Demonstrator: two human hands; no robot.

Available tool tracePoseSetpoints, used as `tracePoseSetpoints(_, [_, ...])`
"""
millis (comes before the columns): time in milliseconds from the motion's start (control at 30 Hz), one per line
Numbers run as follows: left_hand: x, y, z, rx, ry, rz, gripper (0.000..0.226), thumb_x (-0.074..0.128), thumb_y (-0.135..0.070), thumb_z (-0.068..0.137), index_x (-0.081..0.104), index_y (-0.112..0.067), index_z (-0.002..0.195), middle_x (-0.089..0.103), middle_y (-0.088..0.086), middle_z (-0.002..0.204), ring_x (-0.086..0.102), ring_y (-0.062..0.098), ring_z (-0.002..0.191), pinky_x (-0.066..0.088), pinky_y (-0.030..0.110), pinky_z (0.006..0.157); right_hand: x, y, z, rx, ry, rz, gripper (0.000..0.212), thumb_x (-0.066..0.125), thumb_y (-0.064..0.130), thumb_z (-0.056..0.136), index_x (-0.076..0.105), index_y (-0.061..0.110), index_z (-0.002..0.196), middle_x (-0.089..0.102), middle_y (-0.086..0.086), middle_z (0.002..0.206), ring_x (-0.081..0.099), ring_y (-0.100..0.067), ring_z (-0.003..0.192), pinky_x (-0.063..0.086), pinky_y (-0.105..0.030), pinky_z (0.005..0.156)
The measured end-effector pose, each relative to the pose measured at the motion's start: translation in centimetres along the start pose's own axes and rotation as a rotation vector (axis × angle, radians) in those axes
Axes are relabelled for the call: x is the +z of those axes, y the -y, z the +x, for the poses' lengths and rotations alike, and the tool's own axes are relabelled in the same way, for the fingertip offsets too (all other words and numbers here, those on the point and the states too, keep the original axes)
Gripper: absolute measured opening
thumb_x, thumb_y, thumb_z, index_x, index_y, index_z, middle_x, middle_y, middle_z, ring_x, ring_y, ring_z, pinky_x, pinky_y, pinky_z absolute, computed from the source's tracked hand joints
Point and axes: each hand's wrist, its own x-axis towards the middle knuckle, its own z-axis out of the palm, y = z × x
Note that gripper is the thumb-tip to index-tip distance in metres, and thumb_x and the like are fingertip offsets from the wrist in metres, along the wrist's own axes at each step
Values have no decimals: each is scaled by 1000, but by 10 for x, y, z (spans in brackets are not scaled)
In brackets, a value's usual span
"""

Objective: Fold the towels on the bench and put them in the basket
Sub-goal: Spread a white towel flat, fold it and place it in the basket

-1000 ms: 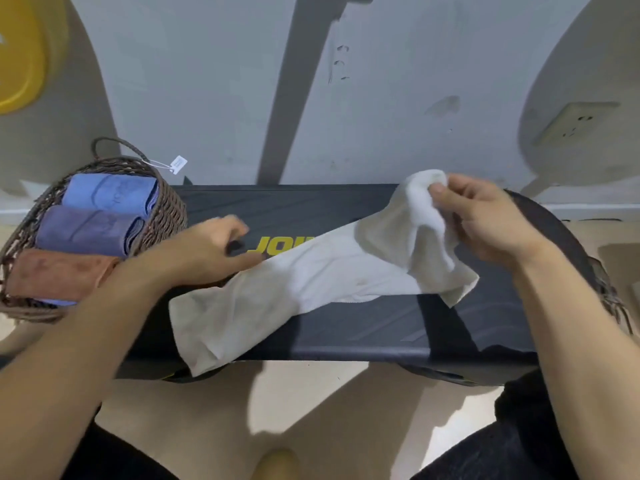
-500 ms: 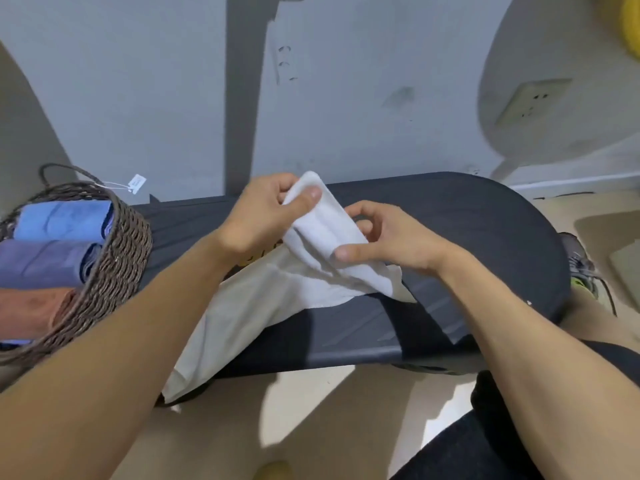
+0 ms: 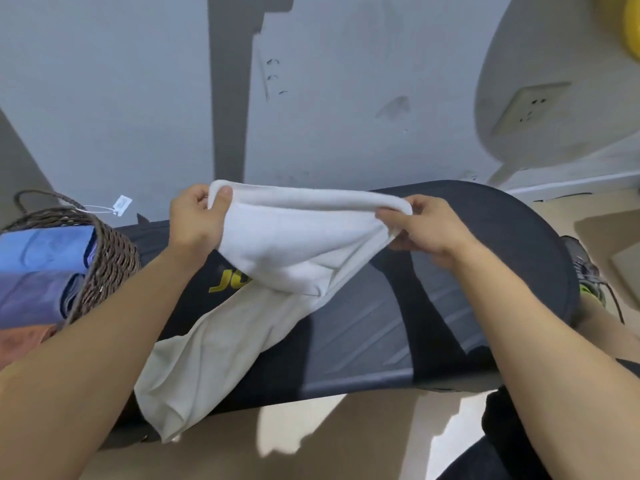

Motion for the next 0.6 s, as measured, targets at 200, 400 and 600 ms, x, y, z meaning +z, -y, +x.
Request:
tracePoseSetpoints(200, [4,40,-23,-224,177,368,43,71,-40,84,57,-9,111,64,2,88,62,29,99,49,36,82,34,-23,-1,230,-131,-375,77,77,31,80,31,6,137,49,-9,125,59,-28,102,57,-49,86])
tracePoseSetpoints(400, [-33,66,-100,-69,424,806,40,71,-58,74,56,-27,94,54,-7,91,55,14,84,47,34,70,70,-24,-39,89,113,-961,24,65,37,82,59,14,81,69,-7,76,67,-24,68,57,-31,68])
tracePoseSetpoints(600, [-44,59,-127,-243,563,699,29,67,-51,84,58,-24,87,65,-6,83,59,10,74,47,30,63,117,-62,-76,-112,176,-760,42,74,43,76,48,20,99,64,4,83,62,-18,77,47,-32,63])
